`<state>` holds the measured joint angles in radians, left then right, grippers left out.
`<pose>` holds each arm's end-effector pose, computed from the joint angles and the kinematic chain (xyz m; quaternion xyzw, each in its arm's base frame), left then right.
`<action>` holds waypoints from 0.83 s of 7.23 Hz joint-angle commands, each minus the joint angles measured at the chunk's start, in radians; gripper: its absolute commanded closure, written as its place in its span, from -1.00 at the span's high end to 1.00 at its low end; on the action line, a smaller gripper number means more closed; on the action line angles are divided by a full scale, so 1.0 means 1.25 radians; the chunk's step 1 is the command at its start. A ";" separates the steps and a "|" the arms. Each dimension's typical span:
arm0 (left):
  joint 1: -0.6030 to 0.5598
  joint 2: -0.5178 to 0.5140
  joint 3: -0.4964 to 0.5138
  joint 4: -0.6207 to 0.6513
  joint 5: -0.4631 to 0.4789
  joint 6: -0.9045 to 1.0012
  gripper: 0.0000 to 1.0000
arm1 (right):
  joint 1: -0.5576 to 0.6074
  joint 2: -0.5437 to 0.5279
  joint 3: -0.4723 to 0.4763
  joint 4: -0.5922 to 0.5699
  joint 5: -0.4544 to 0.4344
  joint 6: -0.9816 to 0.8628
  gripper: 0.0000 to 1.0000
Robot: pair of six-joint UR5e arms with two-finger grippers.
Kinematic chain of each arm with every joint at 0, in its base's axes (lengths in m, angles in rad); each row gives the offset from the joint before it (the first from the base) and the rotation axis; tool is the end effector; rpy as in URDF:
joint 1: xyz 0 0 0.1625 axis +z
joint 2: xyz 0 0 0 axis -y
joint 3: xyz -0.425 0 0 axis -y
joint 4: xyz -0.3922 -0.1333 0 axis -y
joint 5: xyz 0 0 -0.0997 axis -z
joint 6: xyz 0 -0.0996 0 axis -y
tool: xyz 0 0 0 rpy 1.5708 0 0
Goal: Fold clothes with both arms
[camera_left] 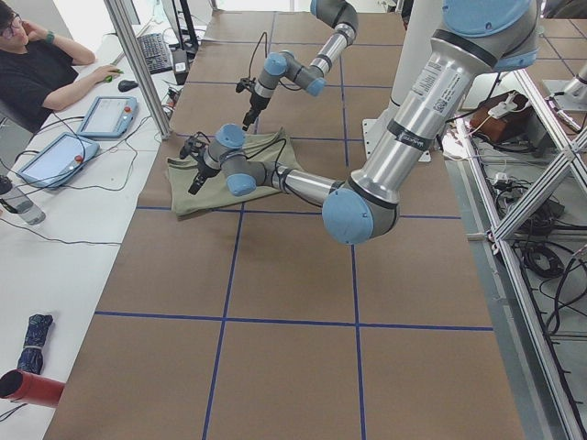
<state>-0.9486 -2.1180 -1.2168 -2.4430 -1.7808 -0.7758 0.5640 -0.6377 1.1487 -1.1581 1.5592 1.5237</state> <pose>0.3396 -0.6665 0.4101 0.3285 0.3941 -0.0127 0.8582 -0.6238 -0.5537 0.2042 0.1390 -0.4234 0.2313 0.8648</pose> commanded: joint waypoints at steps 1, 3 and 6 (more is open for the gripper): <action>0.000 0.005 -0.003 0.000 -0.004 0.001 1.00 | -0.024 0.029 -0.056 0.004 -0.018 -0.005 0.40; 0.000 0.006 -0.003 0.000 -0.004 0.001 1.00 | -0.029 0.028 -0.062 0.002 -0.029 -0.020 0.30; 0.000 0.007 -0.002 0.000 -0.003 0.001 1.00 | -0.031 0.027 -0.064 0.001 -0.029 -0.031 0.15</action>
<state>-0.9480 -2.1098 -1.2202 -2.4436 -1.7846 -0.7747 0.5259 -0.6037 1.0698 -1.1560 1.5236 1.4950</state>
